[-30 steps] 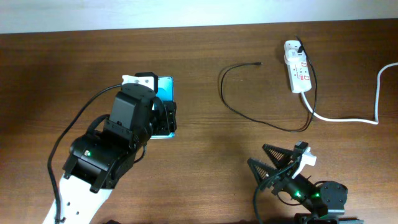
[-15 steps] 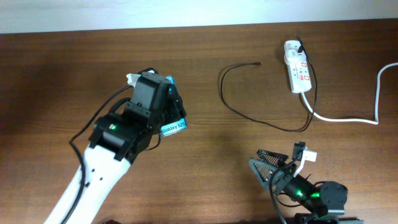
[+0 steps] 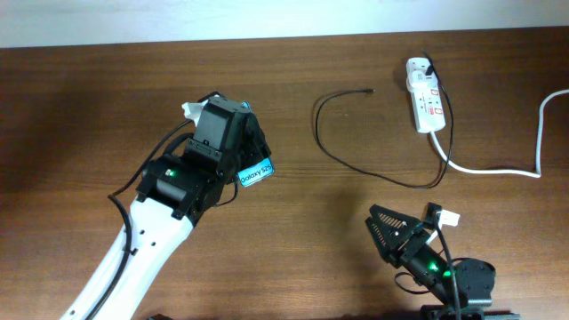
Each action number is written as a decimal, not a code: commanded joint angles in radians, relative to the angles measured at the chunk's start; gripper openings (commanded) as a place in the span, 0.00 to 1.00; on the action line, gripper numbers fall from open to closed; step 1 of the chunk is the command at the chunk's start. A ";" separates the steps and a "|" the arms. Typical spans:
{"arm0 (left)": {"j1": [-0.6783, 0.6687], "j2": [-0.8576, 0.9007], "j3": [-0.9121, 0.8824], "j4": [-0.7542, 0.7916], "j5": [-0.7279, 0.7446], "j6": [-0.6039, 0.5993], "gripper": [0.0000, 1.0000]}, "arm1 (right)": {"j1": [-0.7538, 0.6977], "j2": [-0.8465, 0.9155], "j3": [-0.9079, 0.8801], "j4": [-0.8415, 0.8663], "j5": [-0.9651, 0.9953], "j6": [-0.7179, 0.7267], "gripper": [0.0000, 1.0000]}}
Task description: Plug charger to phone and switch on socket
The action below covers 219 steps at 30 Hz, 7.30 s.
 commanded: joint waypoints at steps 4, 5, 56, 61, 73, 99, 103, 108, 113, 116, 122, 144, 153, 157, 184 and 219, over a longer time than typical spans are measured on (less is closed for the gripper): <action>0.002 -0.003 0.026 0.009 -0.008 -0.013 0.42 | 0.074 0.010 0.041 0.056 0.019 -0.023 0.98; 0.002 -0.003 0.026 0.009 -0.008 -0.014 0.42 | 0.074 0.047 0.083 0.020 0.024 -0.101 0.98; 0.045 0.003 0.026 0.065 -0.076 -0.275 0.43 | 0.624 1.490 0.580 1.005 0.335 -0.613 0.65; 0.045 0.003 0.026 0.065 -0.076 -0.275 0.43 | 0.625 1.490 0.580 1.025 0.341 -0.584 0.62; 0.045 0.003 0.026 0.065 -0.076 -0.275 0.43 | 0.714 1.491 0.580 1.045 0.512 -0.559 0.48; 0.045 0.003 0.026 0.060 -0.076 -0.275 0.44 | 0.768 1.497 0.581 1.051 0.650 -0.559 0.37; 0.045 0.003 0.026 0.061 -0.076 -0.275 0.44 | 0.768 1.497 0.583 1.060 0.649 -0.559 0.37; 0.045 0.003 0.026 0.061 -0.075 -0.275 0.43 | 0.768 1.497 0.583 1.060 0.650 -0.559 0.37; 0.045 0.003 0.026 0.061 -0.075 -0.279 0.43 | 0.777 1.497 0.588 1.059 0.651 -0.559 0.35; 0.045 0.003 0.026 0.061 -0.064 -0.279 0.43 | 0.782 1.498 0.597 1.054 0.657 -0.560 0.33; 0.045 0.003 0.026 0.062 -0.057 -0.279 0.43 | 0.806 1.533 0.614 1.054 0.671 -0.560 0.31; 0.045 0.003 0.026 0.061 -0.053 -0.278 0.45 | 0.822 1.608 0.681 1.053 0.688 -0.560 0.19; 0.045 0.003 0.026 0.050 -0.058 -0.278 0.50 | 0.820 1.608 0.681 1.053 0.615 -0.586 0.04; 0.045 0.003 0.026 0.045 -0.058 -0.278 0.64 | 0.818 1.608 0.681 1.052 0.584 -0.586 0.04; 0.045 -0.049 0.026 0.038 -0.081 -0.065 0.99 | 0.739 1.608 0.681 0.977 0.515 -0.542 0.04; 0.150 -0.460 -0.091 -0.223 -0.201 -0.094 0.99 | 0.425 1.542 0.681 0.750 -0.200 -0.202 0.04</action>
